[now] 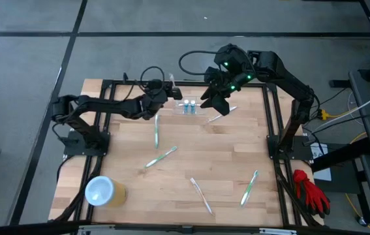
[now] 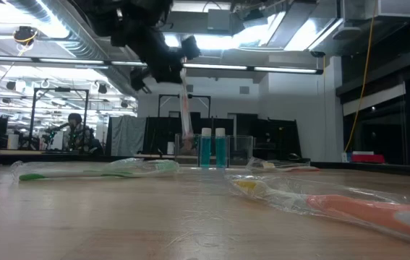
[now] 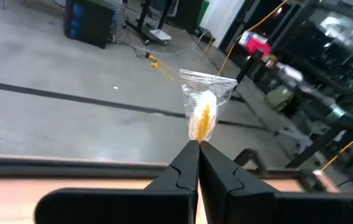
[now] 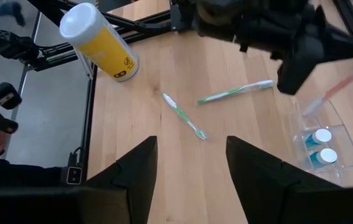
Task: Pick & Place toothbrushing station
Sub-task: Put the top left orange toothbrush into the transparent organizer
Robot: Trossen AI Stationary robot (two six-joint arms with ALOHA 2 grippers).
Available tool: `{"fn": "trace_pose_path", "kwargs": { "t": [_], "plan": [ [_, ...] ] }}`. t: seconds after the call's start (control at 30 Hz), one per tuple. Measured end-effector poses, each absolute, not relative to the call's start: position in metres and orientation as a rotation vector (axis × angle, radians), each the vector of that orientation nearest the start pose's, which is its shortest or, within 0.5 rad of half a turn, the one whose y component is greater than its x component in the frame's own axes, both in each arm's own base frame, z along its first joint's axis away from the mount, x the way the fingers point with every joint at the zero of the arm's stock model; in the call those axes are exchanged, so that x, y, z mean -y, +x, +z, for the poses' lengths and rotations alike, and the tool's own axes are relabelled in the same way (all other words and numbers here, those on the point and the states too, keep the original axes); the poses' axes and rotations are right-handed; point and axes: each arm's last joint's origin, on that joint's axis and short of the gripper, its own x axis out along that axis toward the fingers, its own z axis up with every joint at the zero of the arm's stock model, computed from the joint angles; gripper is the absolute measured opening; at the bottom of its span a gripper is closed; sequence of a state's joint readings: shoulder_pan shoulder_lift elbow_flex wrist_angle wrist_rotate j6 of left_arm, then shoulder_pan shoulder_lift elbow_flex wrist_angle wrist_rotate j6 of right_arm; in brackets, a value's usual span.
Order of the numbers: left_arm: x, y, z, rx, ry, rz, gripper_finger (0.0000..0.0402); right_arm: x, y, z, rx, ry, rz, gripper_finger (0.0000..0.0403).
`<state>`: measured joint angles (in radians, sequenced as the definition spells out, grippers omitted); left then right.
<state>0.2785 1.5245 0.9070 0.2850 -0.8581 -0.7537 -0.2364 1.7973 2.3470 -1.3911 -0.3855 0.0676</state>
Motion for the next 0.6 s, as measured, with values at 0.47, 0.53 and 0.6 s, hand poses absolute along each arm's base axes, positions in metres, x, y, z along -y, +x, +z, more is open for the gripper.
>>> {"fn": "trace_pose_path", "kwargs": {
  "t": [0.47,0.53,0.6],
  "plan": [
    [-0.125,0.316,0.212,0.031,-0.631,1.189,0.0017,0.054,0.315,0.469,-0.813,0.316,0.14,0.0194],
    [-0.128,0.316,0.212,0.046,-0.667,1.187,0.003,0.053,0.316,0.469,-0.814,0.319,0.141,0.0194],
    [-0.13,0.315,0.211,0.05,-0.695,1.181,0.0046,0.052,0.316,0.469,-0.815,0.318,0.145,0.0194]
  ]
}}
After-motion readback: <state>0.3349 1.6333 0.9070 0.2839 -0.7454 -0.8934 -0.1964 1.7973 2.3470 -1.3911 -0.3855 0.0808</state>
